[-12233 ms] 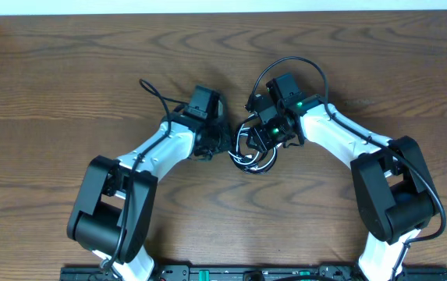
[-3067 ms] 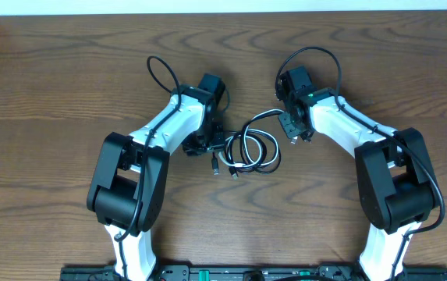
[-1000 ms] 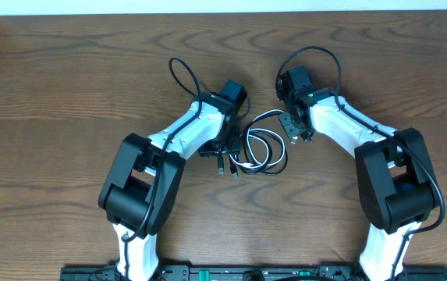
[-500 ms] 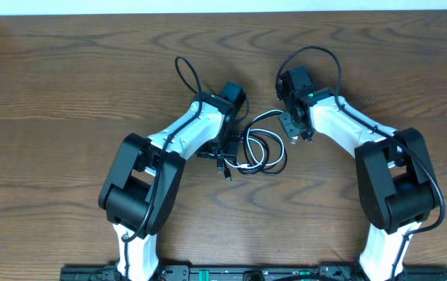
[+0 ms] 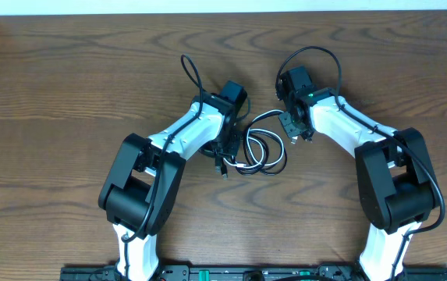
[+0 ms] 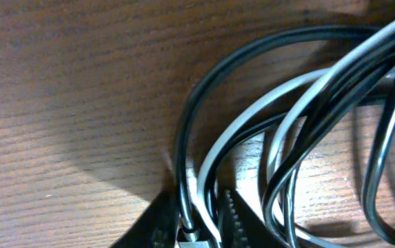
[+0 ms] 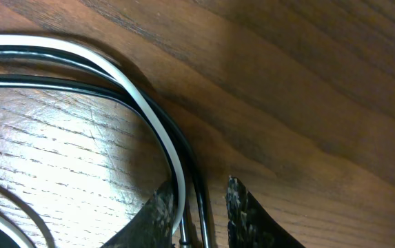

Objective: Untangle cables

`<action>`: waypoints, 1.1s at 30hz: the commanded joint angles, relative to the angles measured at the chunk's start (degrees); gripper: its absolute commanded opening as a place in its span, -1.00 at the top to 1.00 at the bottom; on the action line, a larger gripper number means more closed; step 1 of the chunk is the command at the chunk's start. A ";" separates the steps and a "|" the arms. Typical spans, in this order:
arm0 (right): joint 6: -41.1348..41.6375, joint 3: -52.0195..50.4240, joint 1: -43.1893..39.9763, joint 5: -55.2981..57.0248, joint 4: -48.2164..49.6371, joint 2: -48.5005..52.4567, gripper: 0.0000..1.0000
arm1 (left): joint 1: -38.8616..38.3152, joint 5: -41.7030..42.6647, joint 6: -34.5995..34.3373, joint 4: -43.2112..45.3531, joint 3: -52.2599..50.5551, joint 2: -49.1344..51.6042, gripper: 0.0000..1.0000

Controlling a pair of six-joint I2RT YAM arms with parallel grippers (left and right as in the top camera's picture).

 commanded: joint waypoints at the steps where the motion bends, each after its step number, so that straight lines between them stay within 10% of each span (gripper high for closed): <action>1: -0.35 -1.79 0.28 -0.42 -0.72 3.50 0.55 | 0.15 -1.70 2.80 -0.09 -1.57 0.87 0.74; 33: -3.41 -1.79 0.22 -0.39 -1.03 3.50 0.98 | 10.69 -14.47 -1.14 0.92 -8.92 0.87 0.85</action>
